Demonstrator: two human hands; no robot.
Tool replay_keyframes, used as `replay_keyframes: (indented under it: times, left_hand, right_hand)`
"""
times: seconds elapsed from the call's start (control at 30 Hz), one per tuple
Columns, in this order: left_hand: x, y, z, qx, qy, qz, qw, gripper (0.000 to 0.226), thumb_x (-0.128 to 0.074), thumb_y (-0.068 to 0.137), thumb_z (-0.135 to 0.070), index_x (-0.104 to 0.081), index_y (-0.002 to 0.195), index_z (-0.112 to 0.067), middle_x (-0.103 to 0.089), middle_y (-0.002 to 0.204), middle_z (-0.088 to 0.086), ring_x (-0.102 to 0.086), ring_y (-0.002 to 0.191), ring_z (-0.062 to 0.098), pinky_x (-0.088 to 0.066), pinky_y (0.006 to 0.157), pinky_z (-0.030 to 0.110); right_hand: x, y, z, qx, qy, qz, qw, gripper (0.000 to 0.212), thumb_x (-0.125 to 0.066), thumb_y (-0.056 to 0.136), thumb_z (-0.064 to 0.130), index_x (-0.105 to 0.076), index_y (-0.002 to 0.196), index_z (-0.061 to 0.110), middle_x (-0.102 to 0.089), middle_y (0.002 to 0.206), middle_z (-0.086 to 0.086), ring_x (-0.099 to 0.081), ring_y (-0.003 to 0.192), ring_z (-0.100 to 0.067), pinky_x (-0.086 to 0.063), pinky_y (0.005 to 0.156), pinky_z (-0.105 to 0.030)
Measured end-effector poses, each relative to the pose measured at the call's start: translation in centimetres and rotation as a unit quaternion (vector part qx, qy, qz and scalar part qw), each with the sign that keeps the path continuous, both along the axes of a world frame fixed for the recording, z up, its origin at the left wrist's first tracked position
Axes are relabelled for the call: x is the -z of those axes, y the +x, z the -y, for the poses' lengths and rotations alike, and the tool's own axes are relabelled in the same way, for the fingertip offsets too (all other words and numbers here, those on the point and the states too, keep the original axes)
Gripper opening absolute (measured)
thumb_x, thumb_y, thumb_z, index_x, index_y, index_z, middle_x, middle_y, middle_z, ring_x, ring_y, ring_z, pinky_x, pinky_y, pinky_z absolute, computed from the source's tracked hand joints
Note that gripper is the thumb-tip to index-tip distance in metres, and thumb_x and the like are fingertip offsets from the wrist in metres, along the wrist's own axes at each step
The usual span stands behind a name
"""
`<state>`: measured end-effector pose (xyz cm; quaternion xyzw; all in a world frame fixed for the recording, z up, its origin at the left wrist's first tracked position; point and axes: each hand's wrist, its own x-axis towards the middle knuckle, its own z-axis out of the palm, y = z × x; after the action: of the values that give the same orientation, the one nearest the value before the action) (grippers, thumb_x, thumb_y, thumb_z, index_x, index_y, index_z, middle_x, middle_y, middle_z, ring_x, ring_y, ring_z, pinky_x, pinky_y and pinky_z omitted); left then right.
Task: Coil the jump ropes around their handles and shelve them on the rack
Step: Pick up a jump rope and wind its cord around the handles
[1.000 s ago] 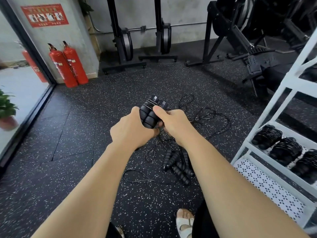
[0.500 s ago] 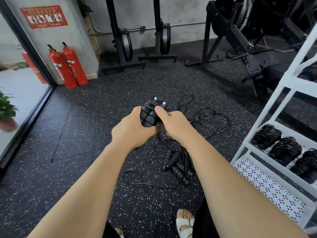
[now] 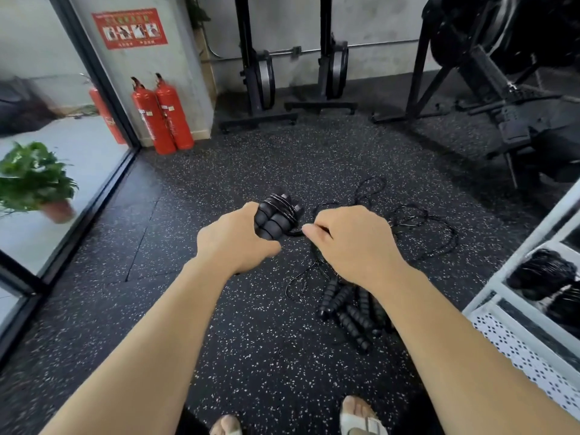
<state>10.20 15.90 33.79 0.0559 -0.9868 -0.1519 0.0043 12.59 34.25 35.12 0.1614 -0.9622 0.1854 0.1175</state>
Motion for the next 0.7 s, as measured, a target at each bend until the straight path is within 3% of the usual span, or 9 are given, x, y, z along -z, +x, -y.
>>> replay_keyframes:
  times: [0.13, 0.3, 0.47, 0.6, 0.7]
  left_hand:
    - [-0.3, 0.5, -0.8, 0.057, -0.074, -0.011, 0.996, 0.041, -0.068, 0.073, -0.048, -0.044, 0.103, -0.033, -0.06, 0.087, -0.011, -0.057, 0.083, 0.021, -0.039, 0.066, 0.031]
    - [-0.9, 1.9, -2.0, 0.185, -0.194, -0.015, 0.963, 0.057, -0.066, 0.074, -0.045, -0.041, 0.125, -0.039, -0.052, 0.072, -0.01, -0.053, 0.071, 0.017, -0.032, 0.056, 0.028]
    - [-1.3, 2.7, -1.5, 0.279, -0.207, -0.028, 0.937, 0.069, -0.064, 0.075, -0.041, -0.027, 0.134, -0.046, -0.047, 0.075, -0.011, -0.047, 0.073, 0.014, -0.035, 0.061, 0.029]
    - [-0.9, 3.0, -0.6, 0.322, -0.195, -0.037, 0.926, 0.043, -0.065, 0.071, -0.041, -0.043, 0.107, -0.035, -0.049, 0.078, -0.013, -0.055, 0.078, 0.017, -0.034, 0.069, 0.031]
    - [-0.5, 3.4, -0.3, 0.347, -0.173, -0.056, 0.92, 0.035, -0.065, 0.067, -0.039, -0.033, 0.079, -0.032, -0.047, 0.067, -0.013, -0.047, 0.064, 0.011, -0.039, 0.08, 0.031]
  right_hand:
    - [-0.8, -0.8, 0.6, -0.009, 0.051, -0.042, 0.998, 0.053, -0.036, 0.099, 0.049, -0.029, 0.057, 0.018, -0.037, 0.057, 0.005, -0.041, 0.06, -0.022, -0.023, 0.051, -0.031]
    - [-1.5, -2.0, 0.8, -0.045, 0.087, -0.085, 0.992, 0.059, -0.035, 0.1, 0.049, -0.03, 0.05, 0.018, -0.034, 0.053, 0.005, -0.029, 0.051, -0.01, -0.024, 0.052, -0.029]
    - [-0.7, -3.6, 0.8, -0.056, 0.059, -0.067, 0.994, 0.065, -0.037, 0.097, 0.056, -0.039, 0.048, 0.013, -0.04, 0.049, 0.002, -0.04, 0.053, -0.015, -0.023, 0.049, -0.026]
    - [-0.3, -4.5, 1.5, -0.056, -0.004, -0.034, 0.998, 0.069, -0.038, 0.094, 0.063, -0.033, 0.046, 0.013, -0.033, 0.044, 0.002, -0.037, 0.047, -0.016, -0.03, 0.05, -0.027]
    - [-0.1, -4.9, 1.9, -0.054, -0.059, 0.021, 0.997, 0.07, -0.044, 0.091, 0.064, -0.026, 0.044, 0.015, -0.026, 0.041, 0.005, -0.031, 0.043, -0.016, -0.031, 0.051, -0.029]
